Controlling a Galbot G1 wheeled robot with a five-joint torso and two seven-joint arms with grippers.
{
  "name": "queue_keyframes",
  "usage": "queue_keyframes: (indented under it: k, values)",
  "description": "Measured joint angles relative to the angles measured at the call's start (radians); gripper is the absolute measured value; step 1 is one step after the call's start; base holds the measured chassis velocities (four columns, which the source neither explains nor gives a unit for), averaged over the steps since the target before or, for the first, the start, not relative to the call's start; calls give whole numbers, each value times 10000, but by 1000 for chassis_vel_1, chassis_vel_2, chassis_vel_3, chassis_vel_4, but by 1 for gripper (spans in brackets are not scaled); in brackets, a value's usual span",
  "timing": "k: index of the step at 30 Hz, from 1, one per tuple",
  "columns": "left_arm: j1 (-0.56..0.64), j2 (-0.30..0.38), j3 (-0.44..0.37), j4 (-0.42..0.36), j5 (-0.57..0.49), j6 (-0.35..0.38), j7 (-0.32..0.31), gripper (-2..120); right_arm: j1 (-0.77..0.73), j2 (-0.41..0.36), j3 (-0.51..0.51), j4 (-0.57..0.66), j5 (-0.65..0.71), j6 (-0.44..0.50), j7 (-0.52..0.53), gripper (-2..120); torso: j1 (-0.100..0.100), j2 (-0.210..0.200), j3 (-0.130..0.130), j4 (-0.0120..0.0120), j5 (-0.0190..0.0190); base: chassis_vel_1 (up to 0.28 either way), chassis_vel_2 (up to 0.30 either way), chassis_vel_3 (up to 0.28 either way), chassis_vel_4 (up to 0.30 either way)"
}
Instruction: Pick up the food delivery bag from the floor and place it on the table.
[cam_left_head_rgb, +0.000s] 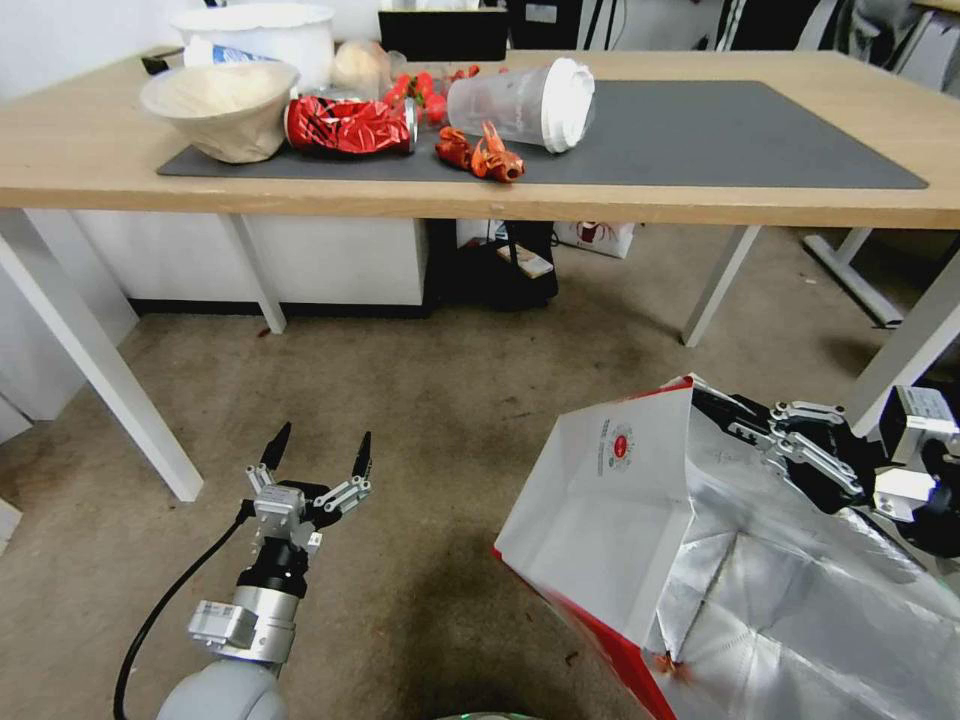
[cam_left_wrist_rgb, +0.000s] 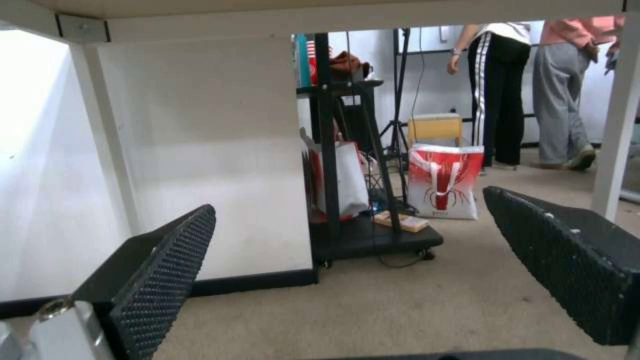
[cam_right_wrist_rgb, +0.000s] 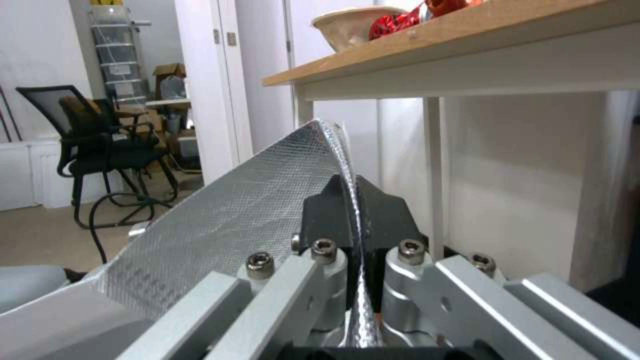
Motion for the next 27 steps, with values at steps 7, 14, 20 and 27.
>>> queue_keyframes:
  k: [7, 14, 20, 27]
  values:
    - [50, -31, -44, 71, 71, -177, 148, 100, 56, -46, 24, -27, -52, -1, -76, 0, 1, 158, 147, 1, -1, 0, 0, 0, 0]
    - [190, -52, -10, -11, 168, -142, 111, 100, 88, -47, 59, 15, -80, -1, -81, 0, 15, 471, 452, 2, -1, 0, 0, 0, 0]
    - [248, -49, -24, -25, 300, -108, 69, 100, 55, 68, 73, 48, -127, -2, -224, 0, 44, 727, 686, 1, 0, 0, 0, 0, 0]
    - [288, -48, -9, -21, 402, -139, 1, 100, -46, 141, 182, 162, -173, -3, -226, 0, 87, 1026, 949, 1, -1, 0, 0, 0, 0]
